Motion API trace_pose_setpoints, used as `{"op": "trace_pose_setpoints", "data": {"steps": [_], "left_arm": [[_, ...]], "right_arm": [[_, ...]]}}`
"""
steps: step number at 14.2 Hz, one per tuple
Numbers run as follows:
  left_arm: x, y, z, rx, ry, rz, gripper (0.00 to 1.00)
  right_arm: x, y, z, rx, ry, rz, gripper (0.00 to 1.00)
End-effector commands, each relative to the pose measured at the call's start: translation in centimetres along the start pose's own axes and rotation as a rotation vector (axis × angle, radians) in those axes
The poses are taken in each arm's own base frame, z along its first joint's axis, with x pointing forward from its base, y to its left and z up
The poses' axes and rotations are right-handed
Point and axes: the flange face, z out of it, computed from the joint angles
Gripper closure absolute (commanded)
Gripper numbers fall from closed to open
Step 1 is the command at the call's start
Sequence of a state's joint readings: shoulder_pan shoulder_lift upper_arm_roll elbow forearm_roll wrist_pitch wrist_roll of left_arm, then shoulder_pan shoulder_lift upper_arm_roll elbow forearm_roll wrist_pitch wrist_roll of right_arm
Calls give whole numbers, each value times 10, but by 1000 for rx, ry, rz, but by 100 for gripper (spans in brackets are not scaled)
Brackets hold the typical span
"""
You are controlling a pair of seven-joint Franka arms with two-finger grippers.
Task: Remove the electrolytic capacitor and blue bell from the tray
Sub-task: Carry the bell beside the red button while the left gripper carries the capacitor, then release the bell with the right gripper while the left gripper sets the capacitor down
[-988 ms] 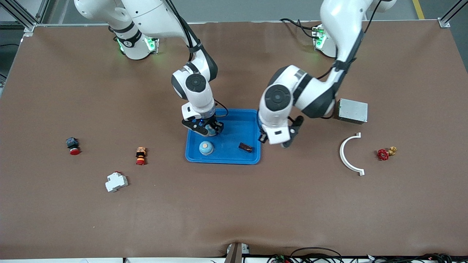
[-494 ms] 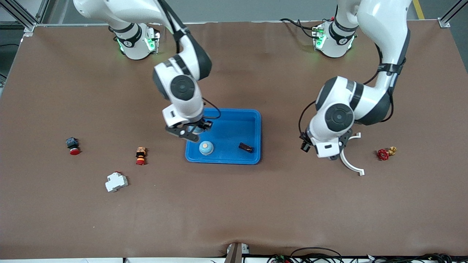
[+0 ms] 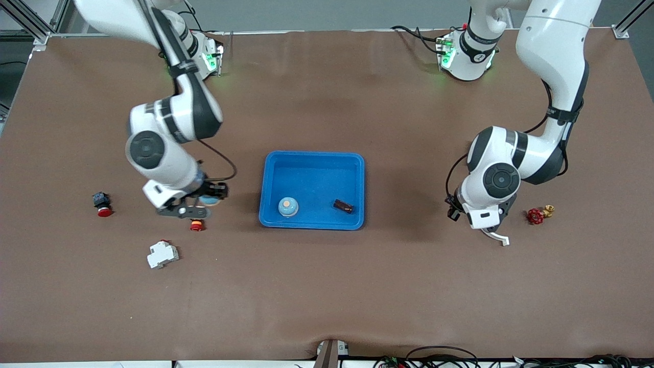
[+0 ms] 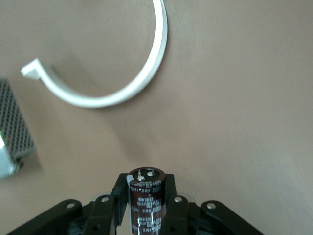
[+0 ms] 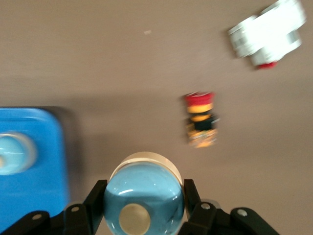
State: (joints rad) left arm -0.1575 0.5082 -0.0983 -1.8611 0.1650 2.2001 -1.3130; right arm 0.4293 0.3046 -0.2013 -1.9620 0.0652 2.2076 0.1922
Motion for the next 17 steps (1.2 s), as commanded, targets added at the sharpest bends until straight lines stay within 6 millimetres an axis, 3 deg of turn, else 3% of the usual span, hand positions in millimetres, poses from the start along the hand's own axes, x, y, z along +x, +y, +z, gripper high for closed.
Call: {"op": "trace_pose_setpoints", "data": {"steps": [1, 4, 7, 8, 9, 10, 12, 15, 17], "left_arm": [[21, -4, 23, -4, 36, 18, 100], [35, -6, 42, -35, 44, 8, 100], [36, -4, 48, -45, 41, -5, 100], [35, -3, 48, -45, 40, -5, 100], [34, -3, 48, -44, 40, -5, 85], [34, -3, 48, -44, 40, -9, 60], [32, -3, 43, -45, 40, -11, 0], [22, 3, 20, -75, 43, -47, 0], [-6, 16, 2, -92, 25, -74, 0]], "right_arm": [[-13, 73, 13, 17, 16, -119, 100], [-22, 130, 38, 16, 43, -200, 100], [-35, 185, 72, 4, 87, -229, 100], [-37, 195, 84, 19, 73, -237, 100], [-39, 206, 88, 41, 75, -240, 100], [-41, 218, 98, 73, 72, -240, 100], [-44, 224, 117, 141, 79, -241, 100], [-42, 223, 136, 124, 101, -251, 100], [-40, 218, 138, 119, 104, -259, 100]]}}
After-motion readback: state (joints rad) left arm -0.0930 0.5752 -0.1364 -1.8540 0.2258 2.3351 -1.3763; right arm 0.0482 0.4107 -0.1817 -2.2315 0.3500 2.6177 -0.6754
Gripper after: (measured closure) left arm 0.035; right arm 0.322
